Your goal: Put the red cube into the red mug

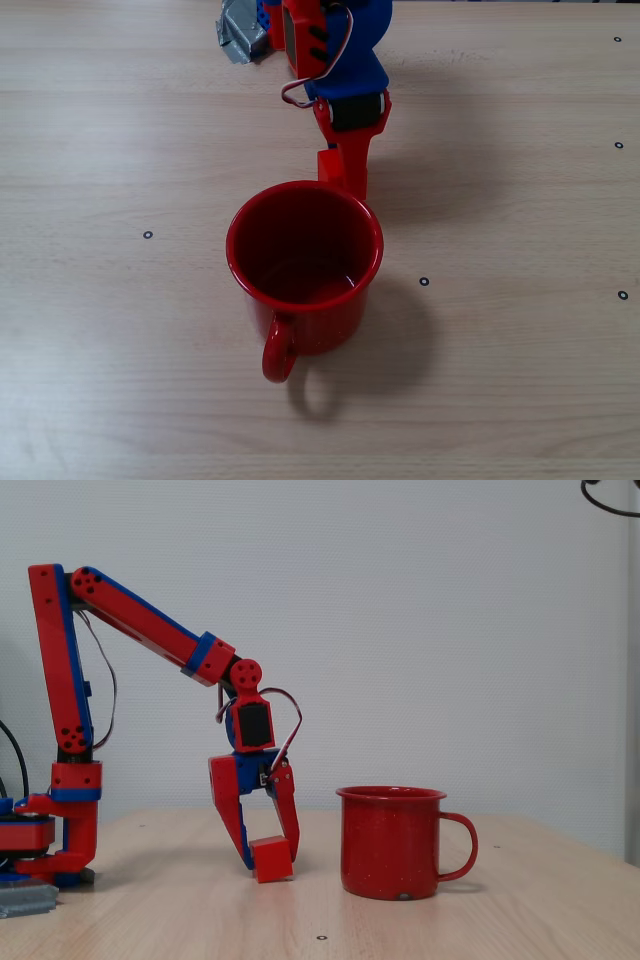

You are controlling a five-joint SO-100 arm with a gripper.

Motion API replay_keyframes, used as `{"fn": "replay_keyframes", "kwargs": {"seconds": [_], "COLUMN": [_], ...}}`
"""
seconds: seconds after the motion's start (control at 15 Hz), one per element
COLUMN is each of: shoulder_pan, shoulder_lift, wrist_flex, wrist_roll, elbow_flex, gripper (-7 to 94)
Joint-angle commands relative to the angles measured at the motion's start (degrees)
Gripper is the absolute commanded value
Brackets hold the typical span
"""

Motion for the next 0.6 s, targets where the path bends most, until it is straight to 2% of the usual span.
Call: {"fn": "replay_keyframes", "kwargs": {"seconds": [0.0,0.33,0.53], "shoulder_pan": [0.9,3.2,4.8], "shoulder_lift": [4.0,10.8,13.6], "wrist_flex": [4.4,23.2,33.8], "wrist_roll": [1.0,-0.4,-5.5], "elbow_flex": [-5.3,-18.4,-29.1], "gripper": [0,0,0]}}
